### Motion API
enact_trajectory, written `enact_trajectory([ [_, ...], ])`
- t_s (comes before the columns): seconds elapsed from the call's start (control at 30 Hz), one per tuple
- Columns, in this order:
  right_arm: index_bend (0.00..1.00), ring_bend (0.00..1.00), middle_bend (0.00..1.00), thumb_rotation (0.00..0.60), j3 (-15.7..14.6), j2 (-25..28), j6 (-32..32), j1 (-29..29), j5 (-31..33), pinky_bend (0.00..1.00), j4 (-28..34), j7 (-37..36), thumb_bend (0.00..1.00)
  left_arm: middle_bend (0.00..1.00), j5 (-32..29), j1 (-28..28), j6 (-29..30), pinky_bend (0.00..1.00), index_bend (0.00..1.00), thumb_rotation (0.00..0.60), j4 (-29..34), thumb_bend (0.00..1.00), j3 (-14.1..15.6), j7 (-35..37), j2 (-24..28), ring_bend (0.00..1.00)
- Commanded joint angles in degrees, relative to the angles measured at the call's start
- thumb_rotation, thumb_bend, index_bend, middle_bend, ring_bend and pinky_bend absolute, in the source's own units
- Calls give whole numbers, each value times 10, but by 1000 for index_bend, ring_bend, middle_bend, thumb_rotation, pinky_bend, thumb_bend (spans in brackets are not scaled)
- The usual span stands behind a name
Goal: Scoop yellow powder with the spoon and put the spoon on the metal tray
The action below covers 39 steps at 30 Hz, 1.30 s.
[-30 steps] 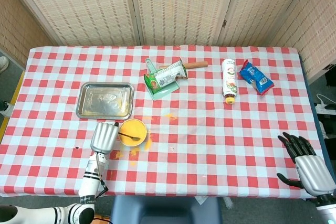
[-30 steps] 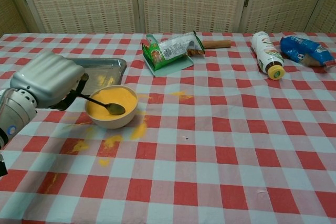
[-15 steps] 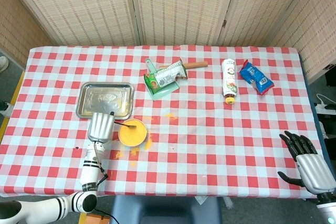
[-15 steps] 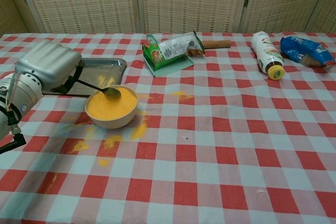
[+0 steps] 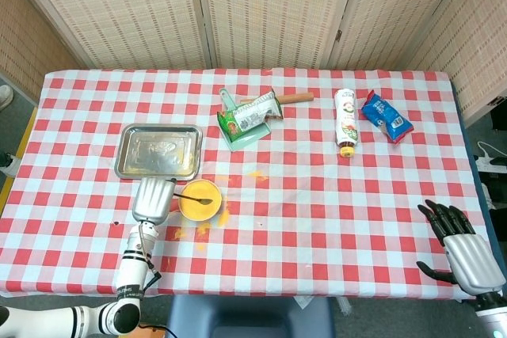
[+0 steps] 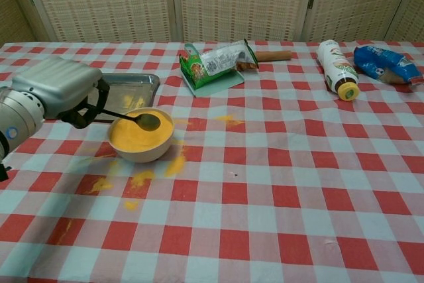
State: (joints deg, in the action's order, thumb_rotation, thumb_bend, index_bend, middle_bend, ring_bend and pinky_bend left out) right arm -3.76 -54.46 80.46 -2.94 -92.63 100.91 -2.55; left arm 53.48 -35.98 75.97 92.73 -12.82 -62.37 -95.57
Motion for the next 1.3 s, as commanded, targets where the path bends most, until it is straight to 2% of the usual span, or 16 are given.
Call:
enact_trajectory([
  [0.03,0,0,0,600,-1,2,3,1,-4,0,0,-6,112,1000,-8,-1,4,1000,970,600,-1,788,-4,5,8,1000],
  [0.2,0,0,0,600,0,3,8,3,-4,0,-2,-9,112,1000,-27,-12,-8,1000,970,600,-57,785,-19,21,5,1000],
  [0.37,0,0,0,600,2,3,7,3,4,0,-4,-11,111,1000,-14,-36,-14,1000,970,600,-131,783,-48,62,-5,1000],
  [0.57,0,0,0,600,9,-1,-6,-2,24,0,-6,-4,112,1000,-57,-62,-63,1000,969,600,-197,785,-84,96,-11,1000],
  [0.83,0,0,0,600,16,-9,-18,-6,45,0,-4,15,111,1000,-85,-97,-150,1000,950,600,-374,760,-85,152,-63,1000],
  [1.0,0,0,0,600,18,-14,-24,-9,53,0,-4,24,112,1000,-77,-111,-180,1000,922,600,-446,720,-80,184,-88,1000],
  [1.07,0,0,0,600,18,-16,-28,-10,55,0,-4,28,112,1000,-74,-114,-189,1000,880,600,-469,686,-78,192,-96,1000],
  [1.3,0,0,0,600,20,-18,-28,-10,59,0,-3,35,111,1000,-80,-115,-225,1000,543,600,-503,568,-77,213,-105,1000],
])
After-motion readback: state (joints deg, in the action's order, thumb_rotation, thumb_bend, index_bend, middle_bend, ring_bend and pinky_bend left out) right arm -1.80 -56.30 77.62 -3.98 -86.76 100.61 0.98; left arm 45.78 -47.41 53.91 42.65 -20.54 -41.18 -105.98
